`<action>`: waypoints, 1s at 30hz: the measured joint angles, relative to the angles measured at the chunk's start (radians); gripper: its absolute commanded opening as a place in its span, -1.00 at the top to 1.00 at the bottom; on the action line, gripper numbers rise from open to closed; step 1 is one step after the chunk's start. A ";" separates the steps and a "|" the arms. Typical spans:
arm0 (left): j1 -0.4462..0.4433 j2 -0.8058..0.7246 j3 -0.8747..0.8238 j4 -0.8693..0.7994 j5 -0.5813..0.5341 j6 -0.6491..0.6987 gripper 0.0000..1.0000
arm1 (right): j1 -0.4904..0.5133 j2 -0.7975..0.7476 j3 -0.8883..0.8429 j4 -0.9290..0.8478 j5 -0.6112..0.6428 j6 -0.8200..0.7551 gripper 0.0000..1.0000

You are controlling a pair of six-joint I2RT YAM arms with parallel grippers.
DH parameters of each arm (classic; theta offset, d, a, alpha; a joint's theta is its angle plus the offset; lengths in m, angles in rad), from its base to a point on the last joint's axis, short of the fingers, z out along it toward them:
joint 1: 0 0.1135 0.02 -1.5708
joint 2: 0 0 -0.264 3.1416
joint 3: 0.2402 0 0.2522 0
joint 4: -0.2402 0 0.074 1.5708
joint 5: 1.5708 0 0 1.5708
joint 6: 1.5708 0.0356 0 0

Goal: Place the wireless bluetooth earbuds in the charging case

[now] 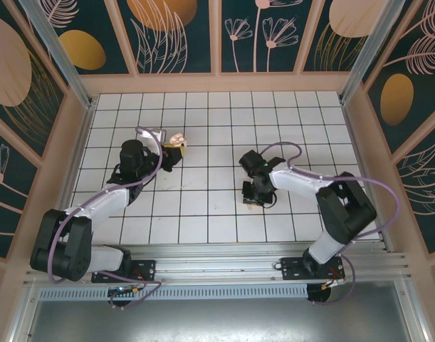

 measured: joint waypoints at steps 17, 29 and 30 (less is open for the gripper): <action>-0.227 0.077 0.008 0.188 0.132 0.169 0.73 | -0.046 -0.423 -0.006 0.448 -0.009 -0.182 0.62; -0.257 0.077 0.032 0.196 0.158 0.295 0.73 | 0.074 -0.438 0.022 0.611 -0.061 -0.295 0.62; -0.259 0.077 0.033 0.196 0.158 0.305 0.72 | 0.085 -0.432 0.028 0.621 -0.061 -0.306 0.62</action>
